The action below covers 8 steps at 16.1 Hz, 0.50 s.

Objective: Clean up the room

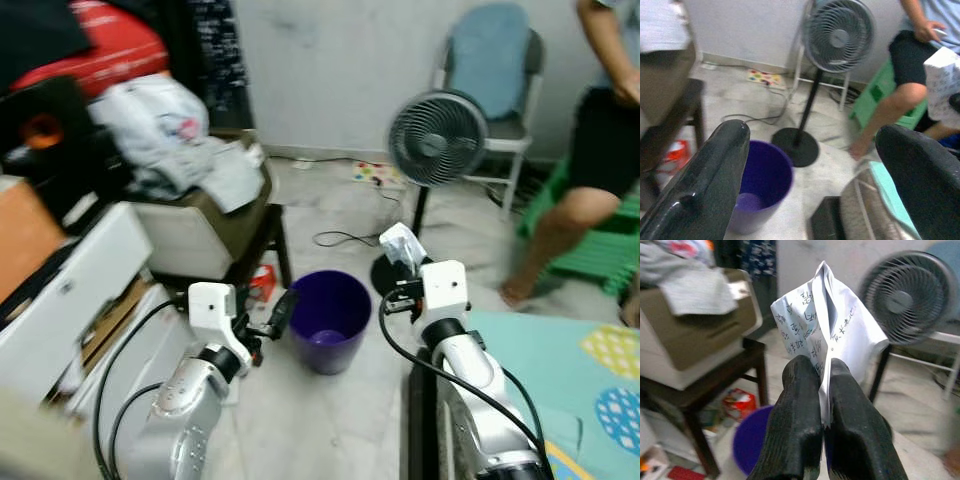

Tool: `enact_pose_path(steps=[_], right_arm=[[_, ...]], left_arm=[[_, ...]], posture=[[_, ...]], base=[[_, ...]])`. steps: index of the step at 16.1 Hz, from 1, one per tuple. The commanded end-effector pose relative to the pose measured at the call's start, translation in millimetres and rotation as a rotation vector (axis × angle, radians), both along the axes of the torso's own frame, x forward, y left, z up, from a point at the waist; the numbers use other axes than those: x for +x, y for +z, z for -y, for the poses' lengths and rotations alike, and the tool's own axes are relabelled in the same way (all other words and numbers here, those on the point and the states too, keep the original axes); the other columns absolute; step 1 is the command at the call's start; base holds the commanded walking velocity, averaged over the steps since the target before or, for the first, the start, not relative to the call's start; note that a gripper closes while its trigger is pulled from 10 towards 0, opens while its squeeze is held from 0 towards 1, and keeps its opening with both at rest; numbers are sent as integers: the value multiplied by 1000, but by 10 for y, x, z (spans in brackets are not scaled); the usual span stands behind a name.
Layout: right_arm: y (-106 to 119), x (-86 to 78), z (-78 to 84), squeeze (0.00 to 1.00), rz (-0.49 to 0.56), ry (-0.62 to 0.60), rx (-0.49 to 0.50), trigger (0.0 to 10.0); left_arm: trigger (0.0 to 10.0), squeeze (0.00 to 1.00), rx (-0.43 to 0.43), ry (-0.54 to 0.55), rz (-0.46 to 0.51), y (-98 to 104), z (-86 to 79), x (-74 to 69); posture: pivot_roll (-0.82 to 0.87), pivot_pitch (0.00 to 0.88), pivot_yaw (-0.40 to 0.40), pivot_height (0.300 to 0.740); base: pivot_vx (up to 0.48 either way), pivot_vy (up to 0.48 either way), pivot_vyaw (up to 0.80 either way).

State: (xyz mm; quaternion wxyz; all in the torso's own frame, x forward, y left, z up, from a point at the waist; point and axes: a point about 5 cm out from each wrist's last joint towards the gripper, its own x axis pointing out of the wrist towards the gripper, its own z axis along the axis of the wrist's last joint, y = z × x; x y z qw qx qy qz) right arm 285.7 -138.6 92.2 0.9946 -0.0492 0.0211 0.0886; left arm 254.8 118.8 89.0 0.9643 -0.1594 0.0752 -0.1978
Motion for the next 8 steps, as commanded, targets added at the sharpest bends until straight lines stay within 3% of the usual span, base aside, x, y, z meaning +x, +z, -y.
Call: enact_pose_path(steps=[1, 3, 8], right_arm=[[21, 13, 22, 0, 8, -13, 2, 10000], [23, 16, 16, 0, 9, -10, -2, 10000], [24, 18, 10, 0, 10, -7, -6, 10000]], left_arm=[[10000, 0, 12, -3, -3, -3, -2, -10], [10000, 0, 11, -2, -3, -2, -3, -8], [10000, 0, 12, -2, -5, -6, -5, -6]], posture=[[-106, 0, 51, 740], [-106, 0, 51, 740], [-107, 0, 52, 740]], base=[[255, 0, 0], [255, 0, 0], [251, 0, 496]])
